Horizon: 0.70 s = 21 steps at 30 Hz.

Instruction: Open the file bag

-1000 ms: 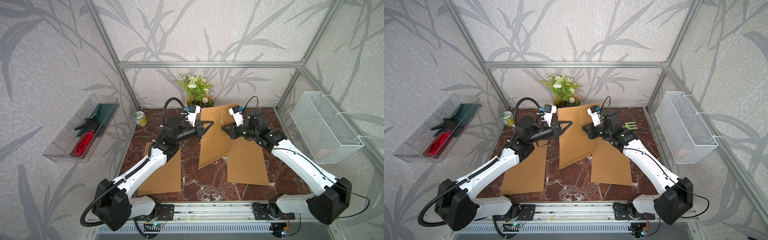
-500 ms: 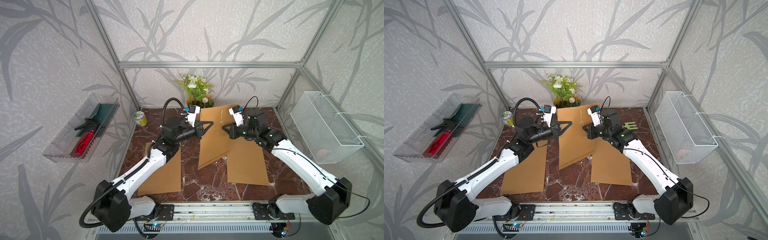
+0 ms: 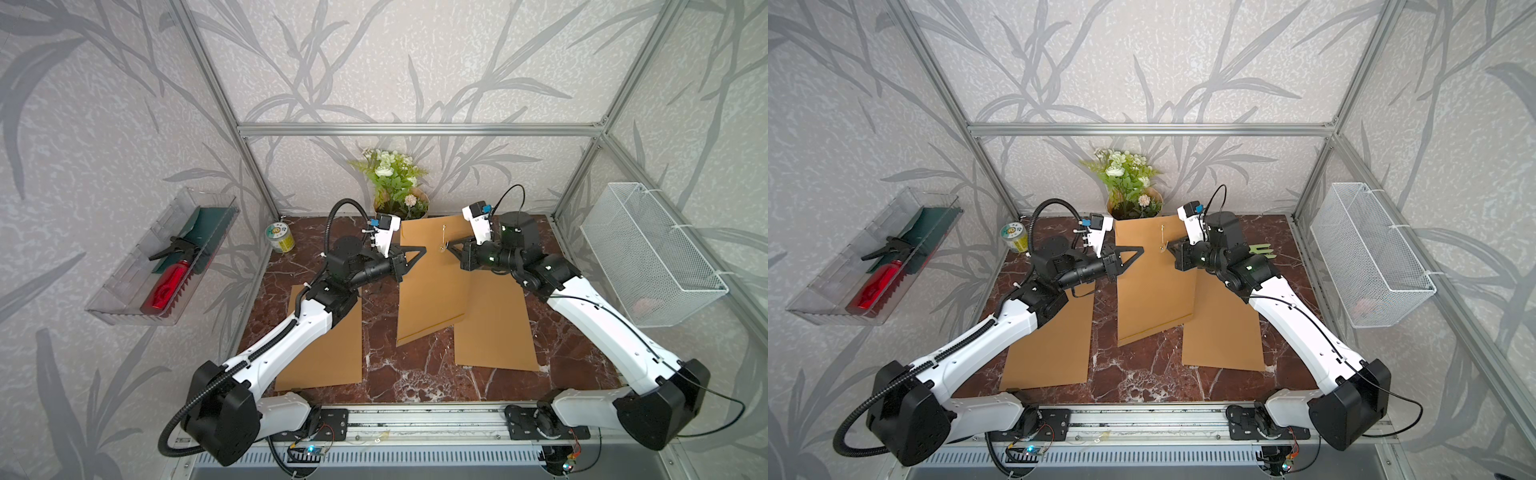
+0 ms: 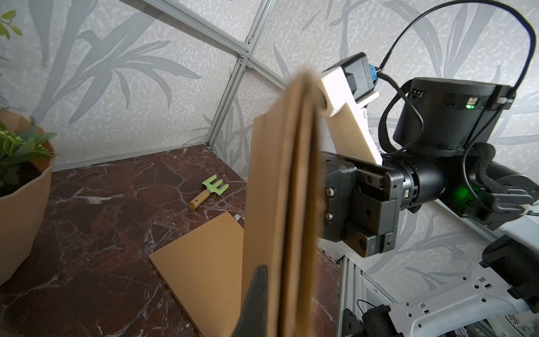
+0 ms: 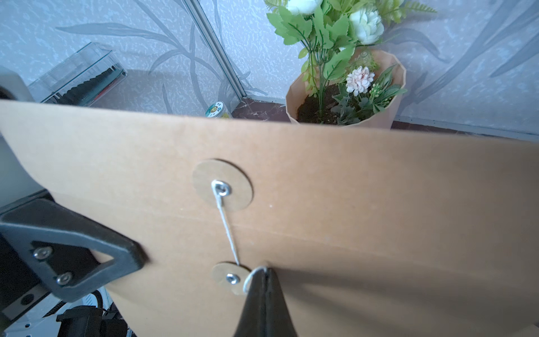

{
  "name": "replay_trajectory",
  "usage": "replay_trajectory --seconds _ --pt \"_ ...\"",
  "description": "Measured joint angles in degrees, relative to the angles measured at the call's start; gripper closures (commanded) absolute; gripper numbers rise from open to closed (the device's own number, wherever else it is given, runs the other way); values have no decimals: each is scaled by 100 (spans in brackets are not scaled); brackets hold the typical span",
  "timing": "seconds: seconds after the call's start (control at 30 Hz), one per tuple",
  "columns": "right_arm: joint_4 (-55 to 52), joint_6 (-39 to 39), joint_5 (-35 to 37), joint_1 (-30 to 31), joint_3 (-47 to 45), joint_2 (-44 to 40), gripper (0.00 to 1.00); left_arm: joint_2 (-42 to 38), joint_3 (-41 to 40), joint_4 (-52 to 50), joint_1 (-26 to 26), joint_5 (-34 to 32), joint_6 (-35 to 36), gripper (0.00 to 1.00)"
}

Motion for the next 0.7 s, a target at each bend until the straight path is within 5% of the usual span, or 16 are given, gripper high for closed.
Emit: replay_trajectory --seconds 0.7 --pt "-39 57 -149 90 310 4 100 -61 -114 4 0 -2 -4 100"
